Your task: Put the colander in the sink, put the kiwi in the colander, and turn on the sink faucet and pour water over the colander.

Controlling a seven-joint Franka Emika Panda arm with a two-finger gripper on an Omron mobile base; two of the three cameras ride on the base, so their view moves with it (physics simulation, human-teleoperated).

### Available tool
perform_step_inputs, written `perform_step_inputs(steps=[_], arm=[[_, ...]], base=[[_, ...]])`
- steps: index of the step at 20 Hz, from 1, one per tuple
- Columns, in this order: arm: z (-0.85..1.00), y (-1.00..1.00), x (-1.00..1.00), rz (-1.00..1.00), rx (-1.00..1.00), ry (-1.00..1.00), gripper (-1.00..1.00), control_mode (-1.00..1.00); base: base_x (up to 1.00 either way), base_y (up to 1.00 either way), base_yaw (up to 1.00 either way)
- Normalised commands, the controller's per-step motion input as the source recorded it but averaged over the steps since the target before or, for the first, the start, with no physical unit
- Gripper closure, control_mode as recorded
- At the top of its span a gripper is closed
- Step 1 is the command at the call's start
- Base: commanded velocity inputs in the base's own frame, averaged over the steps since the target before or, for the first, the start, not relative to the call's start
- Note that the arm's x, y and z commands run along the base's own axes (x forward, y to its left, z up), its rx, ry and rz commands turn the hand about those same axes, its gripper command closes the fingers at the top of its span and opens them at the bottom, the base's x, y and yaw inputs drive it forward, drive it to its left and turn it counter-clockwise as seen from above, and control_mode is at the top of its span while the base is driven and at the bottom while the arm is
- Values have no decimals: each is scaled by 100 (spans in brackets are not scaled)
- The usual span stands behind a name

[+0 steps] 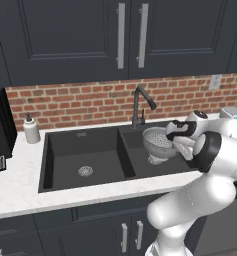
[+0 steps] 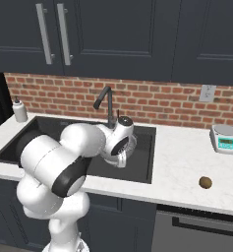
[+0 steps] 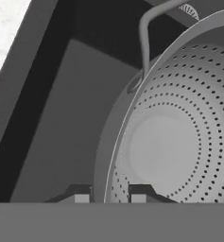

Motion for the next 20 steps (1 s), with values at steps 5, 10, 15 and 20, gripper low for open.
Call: perform_step_inputs(steps=[5, 10, 15, 20], arm=[[-30, 16, 3, 14, 0, 0, 100, -100], [-34, 4, 0, 13, 0, 0, 100, -100], [-22, 0, 18, 8, 0, 0, 100, -100], [-8, 0, 38, 6, 0, 0, 100, -100]], base=[[0, 0, 0], [0, 0, 0], [0, 0, 0], [0, 0, 0]])
